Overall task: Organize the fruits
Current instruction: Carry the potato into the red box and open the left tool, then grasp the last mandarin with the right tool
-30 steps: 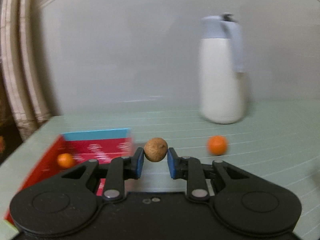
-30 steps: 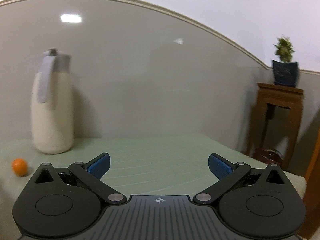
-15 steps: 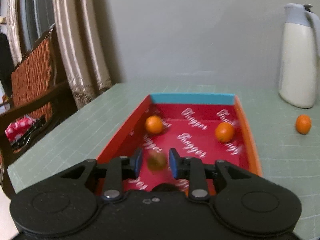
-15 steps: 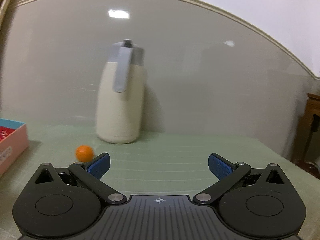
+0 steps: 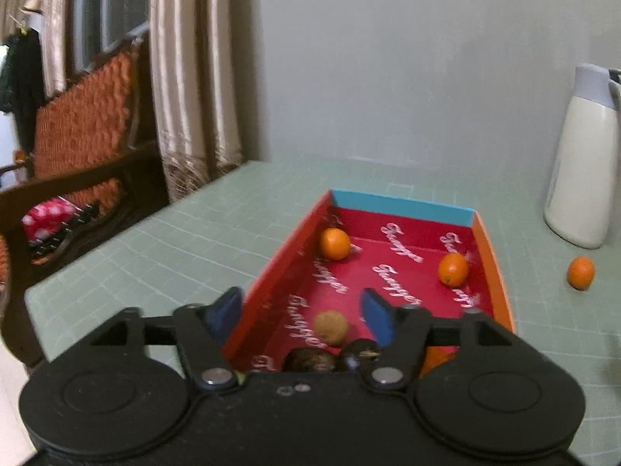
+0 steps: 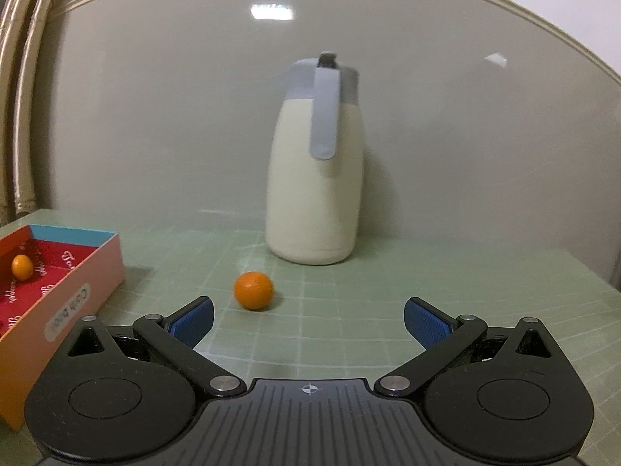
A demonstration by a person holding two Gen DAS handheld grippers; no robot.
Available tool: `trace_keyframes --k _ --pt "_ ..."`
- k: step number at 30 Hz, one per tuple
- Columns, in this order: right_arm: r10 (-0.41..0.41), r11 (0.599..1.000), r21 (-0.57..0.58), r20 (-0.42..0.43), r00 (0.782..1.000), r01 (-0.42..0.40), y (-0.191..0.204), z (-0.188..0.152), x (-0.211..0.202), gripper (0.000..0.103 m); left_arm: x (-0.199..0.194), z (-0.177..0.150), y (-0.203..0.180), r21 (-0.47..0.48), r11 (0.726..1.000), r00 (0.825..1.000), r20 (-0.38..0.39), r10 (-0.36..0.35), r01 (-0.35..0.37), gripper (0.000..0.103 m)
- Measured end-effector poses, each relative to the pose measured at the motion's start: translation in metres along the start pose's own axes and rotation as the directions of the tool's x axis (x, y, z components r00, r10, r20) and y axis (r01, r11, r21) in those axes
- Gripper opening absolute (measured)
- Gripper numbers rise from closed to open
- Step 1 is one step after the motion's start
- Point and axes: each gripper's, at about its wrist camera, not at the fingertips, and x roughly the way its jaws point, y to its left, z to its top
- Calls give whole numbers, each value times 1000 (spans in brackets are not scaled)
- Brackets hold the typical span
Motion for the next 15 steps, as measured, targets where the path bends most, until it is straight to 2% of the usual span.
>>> trace_keyframes --k 1,4,9,15 --pt "7 1000 -3 -6 1000 -7 2 0 1 103 -4 0 1 -1 1000 1000 16 25 -25 82" --pt "20 1000 -9 -17 1000 -21 7 1 3 103 -12 0 10 -17 1000 999 36 10 -9 82" --pt "26 1000 -13 -25 999 -26 13 0 9 103 -14 -6 20 -35 999 999 40 31 -29 83" --pt "35 999 -7 -52 998 -35 17 -1 17 103 -23 -18 28 -16 997 996 63 70 -69 92"
